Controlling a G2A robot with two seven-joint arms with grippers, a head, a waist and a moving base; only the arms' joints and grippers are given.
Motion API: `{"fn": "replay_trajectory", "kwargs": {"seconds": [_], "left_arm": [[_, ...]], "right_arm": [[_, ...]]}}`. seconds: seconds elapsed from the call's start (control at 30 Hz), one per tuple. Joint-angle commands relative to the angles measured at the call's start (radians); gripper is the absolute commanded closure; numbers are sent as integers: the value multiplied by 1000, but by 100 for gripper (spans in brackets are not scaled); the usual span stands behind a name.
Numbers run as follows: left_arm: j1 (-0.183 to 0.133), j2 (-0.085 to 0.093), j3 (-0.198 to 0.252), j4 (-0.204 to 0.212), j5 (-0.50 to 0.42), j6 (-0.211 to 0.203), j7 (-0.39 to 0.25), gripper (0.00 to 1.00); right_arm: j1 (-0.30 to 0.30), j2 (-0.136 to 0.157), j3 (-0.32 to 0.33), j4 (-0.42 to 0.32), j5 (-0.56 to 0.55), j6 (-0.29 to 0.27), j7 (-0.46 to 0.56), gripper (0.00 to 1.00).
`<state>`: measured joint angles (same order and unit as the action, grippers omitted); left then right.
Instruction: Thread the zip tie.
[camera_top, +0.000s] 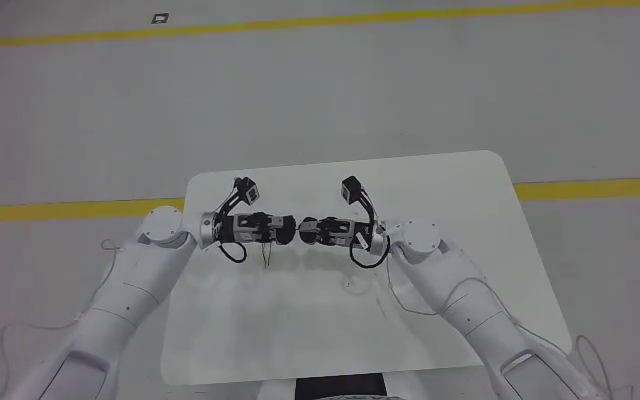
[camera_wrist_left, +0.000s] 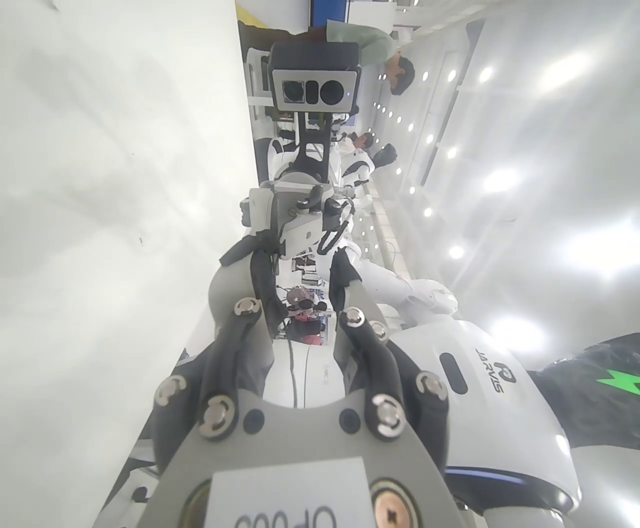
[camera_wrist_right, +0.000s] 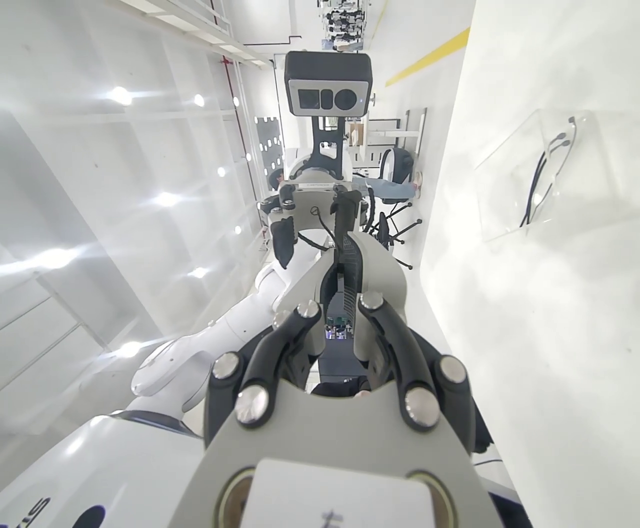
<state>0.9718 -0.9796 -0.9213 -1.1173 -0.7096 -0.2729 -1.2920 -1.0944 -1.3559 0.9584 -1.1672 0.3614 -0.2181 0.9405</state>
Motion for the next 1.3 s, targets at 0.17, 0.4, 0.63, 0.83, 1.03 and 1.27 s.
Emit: {"fn": "replay_trajectory", "kwargs": {"seconds": [0.17,0.4,0.63,0.83,1.03,1.27], "left_arm": [[2,1,-2,-5,11,5,5,82],[2,0,-1,-5,14,6,8,83],[0,-1,0,-3,16,5,8,85],[-1,-2,1,-1,15,5,7,88],[-1,-3,0,1,14,3,9,91],[-1,-4,1,2,14,2,12,92]], "right_arm": [[1,-1,-1,3,17,-6,-8,100],[1,-2,-7,1,33,-8,0,100],[4,-3,-15,4,36,-9,1,100],[5,-4,-16,8,44,-13,-8,100],[4,-4,-14,9,52,-17,-14,100],[1,-4,-15,6,55,-16,-22,100]]}}
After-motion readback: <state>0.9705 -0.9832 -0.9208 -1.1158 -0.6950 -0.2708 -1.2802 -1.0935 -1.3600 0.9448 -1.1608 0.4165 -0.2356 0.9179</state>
